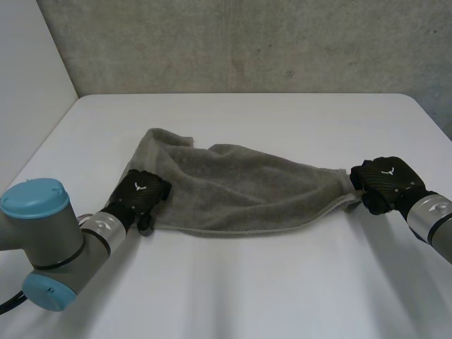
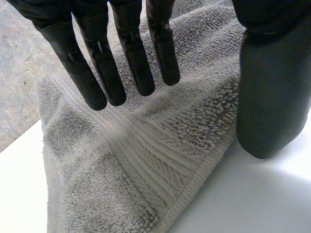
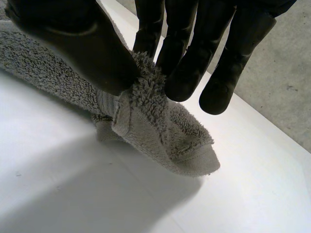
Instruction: Fold the towel.
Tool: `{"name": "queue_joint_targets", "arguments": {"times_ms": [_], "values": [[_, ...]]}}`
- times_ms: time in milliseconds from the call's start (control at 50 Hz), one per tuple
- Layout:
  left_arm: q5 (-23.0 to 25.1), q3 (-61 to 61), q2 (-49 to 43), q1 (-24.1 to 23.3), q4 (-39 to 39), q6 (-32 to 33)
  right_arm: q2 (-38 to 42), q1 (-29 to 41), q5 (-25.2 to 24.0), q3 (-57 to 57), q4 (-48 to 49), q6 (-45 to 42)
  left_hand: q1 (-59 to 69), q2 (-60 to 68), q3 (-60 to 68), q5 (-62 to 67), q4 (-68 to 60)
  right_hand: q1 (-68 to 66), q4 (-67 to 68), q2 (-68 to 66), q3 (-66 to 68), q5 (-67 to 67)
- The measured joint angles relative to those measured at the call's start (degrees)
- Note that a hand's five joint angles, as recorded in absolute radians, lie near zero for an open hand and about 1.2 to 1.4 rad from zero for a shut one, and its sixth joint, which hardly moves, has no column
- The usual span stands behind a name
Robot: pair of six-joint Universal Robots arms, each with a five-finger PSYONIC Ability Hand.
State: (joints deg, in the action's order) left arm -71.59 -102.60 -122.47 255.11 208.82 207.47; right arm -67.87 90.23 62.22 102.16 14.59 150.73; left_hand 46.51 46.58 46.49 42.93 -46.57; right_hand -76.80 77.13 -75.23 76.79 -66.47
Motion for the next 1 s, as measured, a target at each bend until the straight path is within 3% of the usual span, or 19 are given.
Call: {"name": "queue_joint_targets", "arguments": {"times_ms": [80, 280, 420, 560, 680, 840, 1000], "values": [[0.0, 0.1, 0.0, 0.0, 0.0, -0.5, 0.0, 0.1, 0.0, 0.0, 0.0, 0.0, 1.6, 1.5, 1.6, 0.8, -1.6, 0.0, 0.0, 0.0, 0.0, 0.0], [0.0, 0.8, 0.0, -0.1, 0.1, -3.0, 0.1, 0.2, 0.0, 0.0, 0.0, -0.1, 16.9, 17.0, 16.9, 20.0, -16.8, 0.0, 0.0, 0.0, 0.0, 0.0], [0.0, 1.4, 0.0, -0.1, 0.0, -3.7, 0.1, 0.2, 0.0, 0.0, 0.0, -0.1, 20.0, 20.1, 20.2, 23.1, -19.9, 0.0, 0.0, 0.0, 0.0, 0.0], [0.0, 1.5, -0.7, -0.2, 0.0, -3.3, 0.1, 0.3, 0.0, 0.0, 0.0, -0.1, 37.4, 38.9, 39.8, 42.1, -39.2, 0.0, 0.0, 0.0, 0.0, 0.0], [-0.2, 1.5, -0.3, 0.0, -0.2, -3.0, -0.3, 0.1, -0.3, -0.1, -0.4, 0.0, 37.4, 39.6, 41.7, 42.7, -40.4, 0.0, 0.0, 0.0, 0.0, 0.0], [-0.3, 1.0, 8.2, 1.1, -1.9, -3.0, -8.3, 0.1, -1.1, -1.4, -4.6, 1.1, 37.4, 39.6, 41.8, 42.7, -40.4, 0.0, 0.0, 0.0, 0.0, 0.0], [-0.4, 1.7, 28.0, 3.3, -5.3, -4.1, -20.5, 0.2, -0.9, -9.1, -13.3, 4.1, 37.4, 39.7, 42.0, 42.7, -40.4, 0.0, 0.1, 0.0, 0.0, 0.0]]}}
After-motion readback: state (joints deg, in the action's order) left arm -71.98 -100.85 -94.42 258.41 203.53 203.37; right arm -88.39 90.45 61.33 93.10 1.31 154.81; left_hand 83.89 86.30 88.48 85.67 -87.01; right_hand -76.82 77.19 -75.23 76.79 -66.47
